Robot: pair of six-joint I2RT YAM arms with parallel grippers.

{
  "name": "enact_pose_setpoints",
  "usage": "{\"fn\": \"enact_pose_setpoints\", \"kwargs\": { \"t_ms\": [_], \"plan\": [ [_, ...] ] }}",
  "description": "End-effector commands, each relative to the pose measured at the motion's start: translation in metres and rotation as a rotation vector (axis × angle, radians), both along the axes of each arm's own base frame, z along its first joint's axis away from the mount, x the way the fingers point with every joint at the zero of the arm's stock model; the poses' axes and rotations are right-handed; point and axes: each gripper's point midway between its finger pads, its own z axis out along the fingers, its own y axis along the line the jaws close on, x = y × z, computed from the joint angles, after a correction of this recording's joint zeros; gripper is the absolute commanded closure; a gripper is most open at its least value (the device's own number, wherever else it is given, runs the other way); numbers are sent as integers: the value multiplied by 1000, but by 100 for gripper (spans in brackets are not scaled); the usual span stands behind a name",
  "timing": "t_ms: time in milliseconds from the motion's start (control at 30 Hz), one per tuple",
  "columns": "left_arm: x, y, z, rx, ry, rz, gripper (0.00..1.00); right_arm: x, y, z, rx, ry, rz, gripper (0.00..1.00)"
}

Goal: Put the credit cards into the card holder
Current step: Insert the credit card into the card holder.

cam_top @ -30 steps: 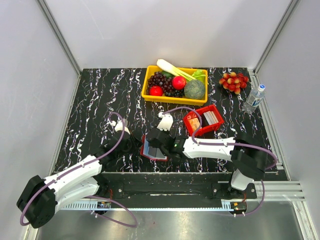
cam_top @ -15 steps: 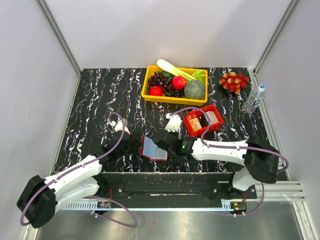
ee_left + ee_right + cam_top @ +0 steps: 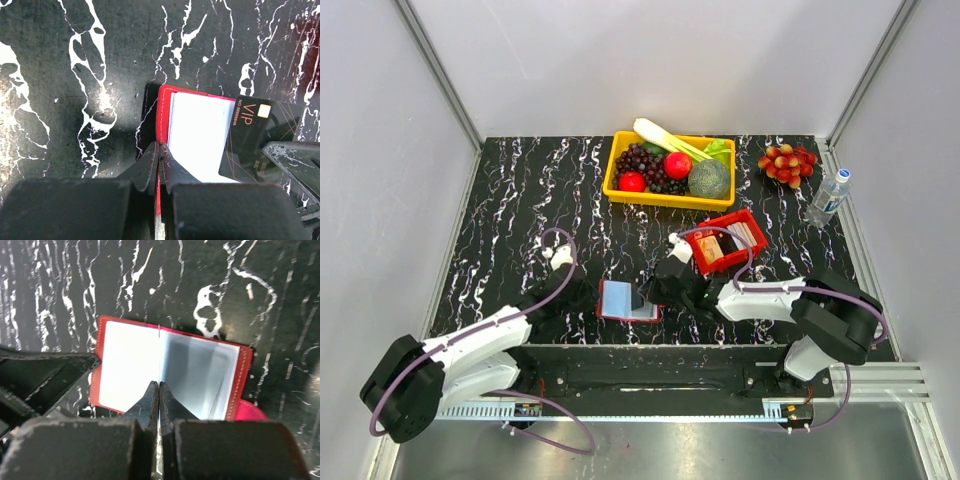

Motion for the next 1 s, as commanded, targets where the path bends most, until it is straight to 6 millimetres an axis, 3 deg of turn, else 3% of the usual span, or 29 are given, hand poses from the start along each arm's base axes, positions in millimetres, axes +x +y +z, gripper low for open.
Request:
{"fn": "enact_pose_setpoints", "kwargs": {
  "t_ms": [0,400,533,667,967],
  "plan": [
    [4,6,-6,8,-5,42,100,-6,28,19,195,17,64,100],
    [4,7,-9,12,1,50,100,-3,10,-2,219,107,-3,100],
    [4,6,-9,12,-1,44,100,-2,13,-3,233,125,12,100],
    [4,5,-9,14,3,41,100,-2,15,5,248,103,31,100],
    [6,5,-5,11,-7,41,100,13,3,44,188,-50,33,100]
  ]
}}
